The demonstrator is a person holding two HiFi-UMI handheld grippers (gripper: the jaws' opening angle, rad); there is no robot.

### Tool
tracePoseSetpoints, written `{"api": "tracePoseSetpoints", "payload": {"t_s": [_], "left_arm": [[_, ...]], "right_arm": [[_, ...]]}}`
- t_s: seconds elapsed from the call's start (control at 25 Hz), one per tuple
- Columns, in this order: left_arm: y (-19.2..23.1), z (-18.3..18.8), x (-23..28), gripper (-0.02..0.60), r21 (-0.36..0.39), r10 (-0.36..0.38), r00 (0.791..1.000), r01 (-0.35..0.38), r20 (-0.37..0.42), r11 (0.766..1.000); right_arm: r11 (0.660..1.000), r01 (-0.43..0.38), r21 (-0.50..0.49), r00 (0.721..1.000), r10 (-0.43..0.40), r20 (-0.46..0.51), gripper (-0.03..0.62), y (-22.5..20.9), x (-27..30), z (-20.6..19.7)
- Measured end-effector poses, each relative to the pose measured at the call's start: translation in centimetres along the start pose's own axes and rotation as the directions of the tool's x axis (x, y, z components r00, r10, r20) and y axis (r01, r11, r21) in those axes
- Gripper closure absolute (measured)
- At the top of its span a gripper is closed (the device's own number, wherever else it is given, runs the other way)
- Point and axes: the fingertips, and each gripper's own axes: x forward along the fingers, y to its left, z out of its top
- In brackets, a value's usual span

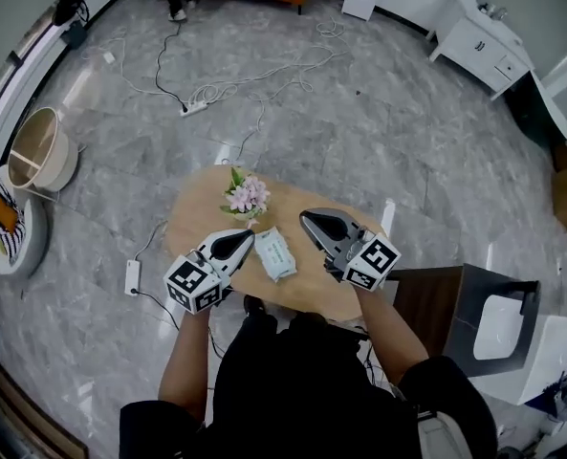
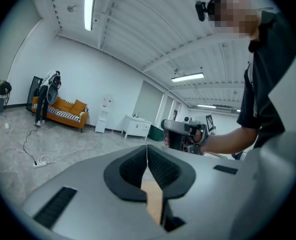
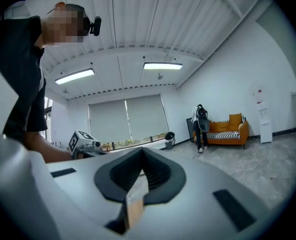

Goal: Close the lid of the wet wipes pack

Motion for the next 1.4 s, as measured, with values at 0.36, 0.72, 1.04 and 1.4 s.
{"api": "tracePoseSetpoints", "payload": {"t_s": [0.36,0.72,1.04,1.4], "left_arm": [[-2.3,8.7,-6.5,0.565,0.124,-0.083,0.980,0.060,0.181,0.990],[-4.1,5.8,-8.0,0.565,0.073,-0.137,0.974,0.125,0.182,0.989],[-7.5,5.0,-7.5,0.565,0.011,-0.164,0.959,0.166,0.231,0.986],[-18.3,2.6,-11.1,0.565,0.022,-0.044,0.973,0.040,0.226,0.999]], "right_arm": [[0.994,0.015,-0.108,0.997,-0.007,0.081,0.586,5.9,-0.9,6.3],[0.993,0.079,-0.090,0.996,-0.075,0.049,0.586,8.4,-4.3,4.6],[0.997,0.055,-0.058,0.998,-0.053,0.036,0.586,11.1,-7.6,3.3],[0.996,-0.031,-0.083,0.994,0.039,0.098,0.586,17.3,-16.9,3.2]]}}
